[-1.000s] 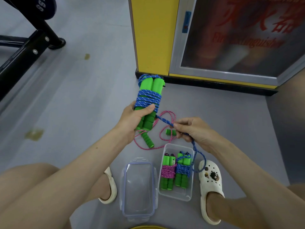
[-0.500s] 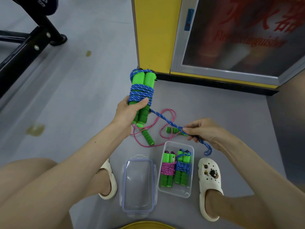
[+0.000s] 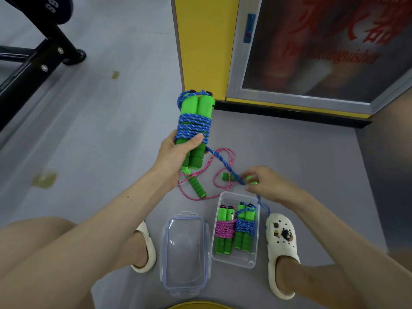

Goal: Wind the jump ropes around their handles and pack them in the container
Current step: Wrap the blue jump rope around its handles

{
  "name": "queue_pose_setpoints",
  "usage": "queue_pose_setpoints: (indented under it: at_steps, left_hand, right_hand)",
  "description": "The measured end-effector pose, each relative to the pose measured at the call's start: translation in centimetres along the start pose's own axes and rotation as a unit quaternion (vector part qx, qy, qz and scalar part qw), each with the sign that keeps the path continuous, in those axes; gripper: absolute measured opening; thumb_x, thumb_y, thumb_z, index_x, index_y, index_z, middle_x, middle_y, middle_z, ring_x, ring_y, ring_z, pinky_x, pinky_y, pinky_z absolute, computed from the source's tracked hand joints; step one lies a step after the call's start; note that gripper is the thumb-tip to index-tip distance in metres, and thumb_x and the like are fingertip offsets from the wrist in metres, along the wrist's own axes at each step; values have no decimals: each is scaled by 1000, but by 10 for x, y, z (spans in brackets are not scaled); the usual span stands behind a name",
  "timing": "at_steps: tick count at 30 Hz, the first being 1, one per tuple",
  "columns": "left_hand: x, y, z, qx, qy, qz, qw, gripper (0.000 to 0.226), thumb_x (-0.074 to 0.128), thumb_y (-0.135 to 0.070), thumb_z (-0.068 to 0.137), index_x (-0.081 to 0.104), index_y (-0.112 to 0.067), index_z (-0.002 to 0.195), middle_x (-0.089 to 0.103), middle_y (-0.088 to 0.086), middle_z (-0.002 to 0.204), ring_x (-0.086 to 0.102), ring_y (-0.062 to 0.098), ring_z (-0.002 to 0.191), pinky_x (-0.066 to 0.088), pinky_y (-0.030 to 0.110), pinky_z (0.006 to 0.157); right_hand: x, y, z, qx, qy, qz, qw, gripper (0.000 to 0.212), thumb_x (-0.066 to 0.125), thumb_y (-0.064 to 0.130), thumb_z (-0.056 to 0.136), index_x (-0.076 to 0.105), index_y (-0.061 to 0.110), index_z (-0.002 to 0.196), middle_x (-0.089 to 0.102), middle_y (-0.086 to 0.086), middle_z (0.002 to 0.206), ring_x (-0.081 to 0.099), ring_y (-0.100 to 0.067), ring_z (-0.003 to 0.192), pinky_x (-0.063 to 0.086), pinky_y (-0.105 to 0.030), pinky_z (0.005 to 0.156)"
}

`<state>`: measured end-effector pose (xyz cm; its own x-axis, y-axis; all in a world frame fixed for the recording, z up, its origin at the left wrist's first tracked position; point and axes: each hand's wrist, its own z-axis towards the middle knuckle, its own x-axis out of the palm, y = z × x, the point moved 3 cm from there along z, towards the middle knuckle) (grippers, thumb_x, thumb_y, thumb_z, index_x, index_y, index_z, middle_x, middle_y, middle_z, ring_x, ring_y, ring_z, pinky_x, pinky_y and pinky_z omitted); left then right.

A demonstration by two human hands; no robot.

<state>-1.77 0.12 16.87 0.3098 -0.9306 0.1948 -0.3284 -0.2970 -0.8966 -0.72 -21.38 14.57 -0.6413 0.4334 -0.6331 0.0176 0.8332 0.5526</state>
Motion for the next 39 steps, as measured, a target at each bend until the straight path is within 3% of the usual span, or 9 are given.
queue_pose_setpoints:
  at_steps: [2, 7, 12, 16, 19, 23, 28, 32, 39]
  left_hand:
    - [6, 2, -4, -22, 28, -18, 999, 38, 69, -15, 85, 59, -6, 121, 70, 14, 107, 69, 31, 91, 56, 30, 66]
    - [25, 12, -13, -38, 68, 23, 997, 34, 70, -16, 84, 62, -7, 116, 71, 14, 103, 69, 29, 89, 57, 37, 76]
    - [26, 14, -13, -44, 65, 26, 997, 28, 69, -13, 84, 64, -8, 111, 72, 15, 104, 69, 26, 88, 57, 34, 76]
    - [23, 17, -12, -33, 62, 55, 996, 26, 73, -14, 82, 66, -10, 107, 72, 14, 103, 69, 30, 94, 56, 40, 86]
    - [21, 15, -12, -33, 58, 51, 996, 30, 73, -14, 81, 65, -10, 110, 72, 12, 104, 69, 27, 93, 56, 36, 84]
    - [20, 14, -12, -39, 51, 50, 997, 36, 75, -14, 80, 64, -8, 113, 72, 14, 105, 69, 31, 97, 56, 40, 88]
    - [18, 14, -14, -37, 51, 49, 997, 31, 75, -15, 80, 66, -12, 110, 73, 9, 101, 70, 23, 88, 57, 34, 80]
    - [11, 7, -13, -43, 47, 36, 997, 28, 72, -16, 82, 66, -10, 109, 73, 11, 99, 71, 22, 82, 56, 28, 66]
    - [-1, 3, -7, -48, 22, 11, 999, 41, 73, -19, 81, 62, -6, 118, 70, 14, 110, 67, 35, 102, 57, 36, 79]
  right_hand:
    - [-1, 13, -3, -45, -35, 163, 985, 19, 64, 11, 88, 62, 14, 106, 65, -2, 108, 61, -13, 99, 49, -24, 90]
    - [0, 39, -1, -113, -145, 292, 939, 18, 71, 5, 81, 59, 9, 94, 65, -5, 91, 62, -11, 79, 51, -14, 73]
    - [4, 47, 3, -125, -207, 219, 945, 13, 63, 0, 85, 61, 12, 81, 66, -7, 73, 62, -6, 57, 51, -22, 63]
    - [4, 49, 7, -111, -227, 88, 964, 12, 58, 7, 89, 66, 2, 96, 62, -12, 96, 59, -23, 88, 45, -30, 82]
    - [3, 52, 5, -119, -245, 64, 960, 12, 57, 10, 90, 64, 3, 96, 64, -16, 97, 59, -31, 90, 45, -42, 81]
    - [9, 58, 2, -138, -258, -89, 952, 3, 51, 8, 92, 48, 7, 92, 61, -15, 85, 56, -37, 78, 40, -39, 60]
    - [9, 53, 7, -94, -222, -175, 955, 15, 48, 0, 87, 50, 7, 100, 60, -12, 99, 57, -36, 89, 36, -35, 61]
    - [1, 38, 9, -34, -218, -171, 960, 21, 50, 3, 85, 57, 10, 103, 62, -11, 99, 58, -35, 90, 39, -34, 64]
    - [-2, 8, 5, 10, -241, -175, 954, 17, 50, 6, 84, 58, 12, 98, 63, -10, 90, 57, -33, 81, 35, -32, 62]
